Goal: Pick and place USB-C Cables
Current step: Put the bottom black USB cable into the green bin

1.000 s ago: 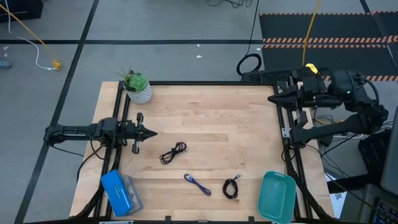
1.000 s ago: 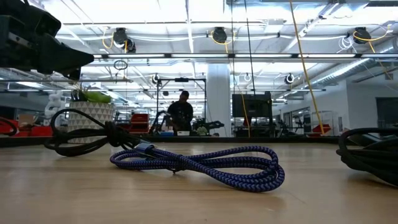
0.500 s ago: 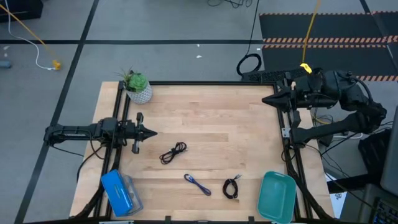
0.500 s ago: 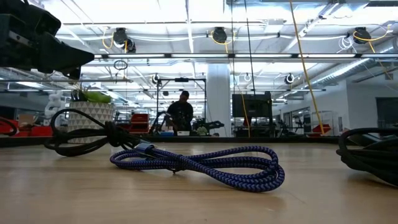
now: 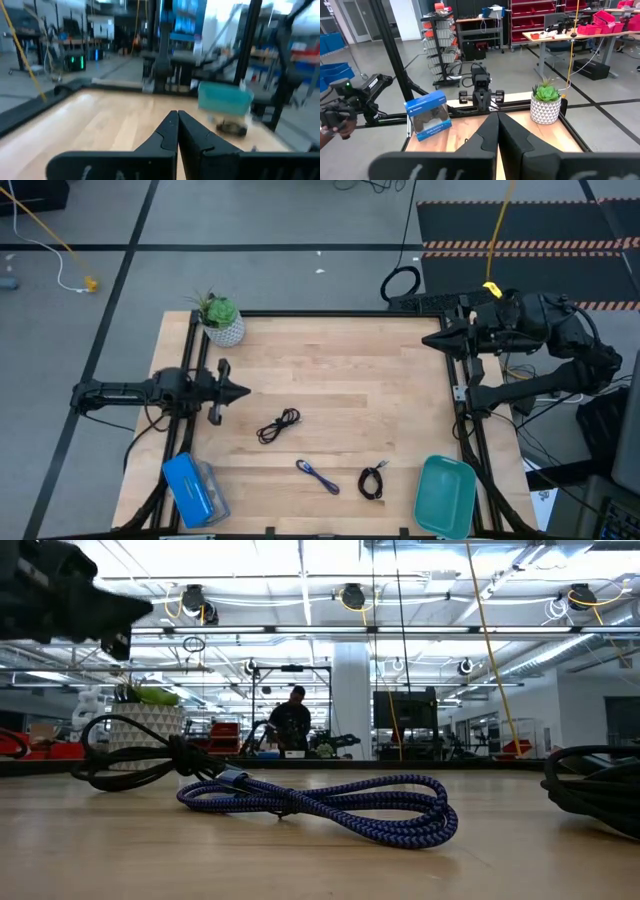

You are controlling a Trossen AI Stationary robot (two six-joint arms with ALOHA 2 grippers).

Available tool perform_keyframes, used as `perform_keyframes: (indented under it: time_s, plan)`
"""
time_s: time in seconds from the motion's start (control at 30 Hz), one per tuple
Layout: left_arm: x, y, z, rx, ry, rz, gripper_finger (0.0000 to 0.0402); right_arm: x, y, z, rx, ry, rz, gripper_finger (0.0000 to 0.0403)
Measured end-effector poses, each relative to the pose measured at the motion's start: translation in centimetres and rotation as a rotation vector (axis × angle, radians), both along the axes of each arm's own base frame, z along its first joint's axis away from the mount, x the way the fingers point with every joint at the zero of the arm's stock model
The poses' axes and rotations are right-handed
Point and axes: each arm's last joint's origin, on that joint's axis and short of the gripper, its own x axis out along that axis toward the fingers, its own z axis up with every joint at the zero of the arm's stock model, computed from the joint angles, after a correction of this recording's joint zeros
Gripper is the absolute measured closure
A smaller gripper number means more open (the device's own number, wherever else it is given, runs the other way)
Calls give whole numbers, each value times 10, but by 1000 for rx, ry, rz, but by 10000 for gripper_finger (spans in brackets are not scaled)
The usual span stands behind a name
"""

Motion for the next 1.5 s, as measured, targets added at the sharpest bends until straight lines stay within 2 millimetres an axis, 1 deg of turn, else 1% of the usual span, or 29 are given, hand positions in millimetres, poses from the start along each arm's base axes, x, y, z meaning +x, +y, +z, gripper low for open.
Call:
perform_keyframes:
  time_s: [0.07,0.2,0.27,0.4,0.57,0.87,1.03,1.13,1.2,1.3,1.4,1.5]
  plan:
    - [-2,0,10,-8,-57,-8,396,0,0,0,0,1,0,403]
    - [-9,-1,47,-5,-137,-31,396,1,0,0,0,3,0,403]
    - [-11,-1,63,6,-123,-30,396,1,0,0,0,4,0,403]
    - [-15,-1,102,73,-67,-21,396,2,0,0,0,5,0,403]
    - [-12,-1,152,64,8,-24,396,2,0,0,0,5,0,403]
    - [4,-1,233,62,38,-25,396,2,0,-1,0,9,1,403]
    - [15,-2,270,66,68,-37,396,1,0,-5,1,52,2,403]
    - [26,-5,290,70,76,-58,396,1,0,-8,2,79,3,403]
    - [34,-8,300,94,69,-77,396,3,0,-12,3,93,3,403]
    - [47,-14,305,131,87,-113,396,6,0,-17,3,110,5,403]
    - [63,-21,295,148,146,-154,396,9,0,-22,4,128,6,403]
    - [83,-32,274,165,223,-199,396,13,0,-30,5,157,7,403]
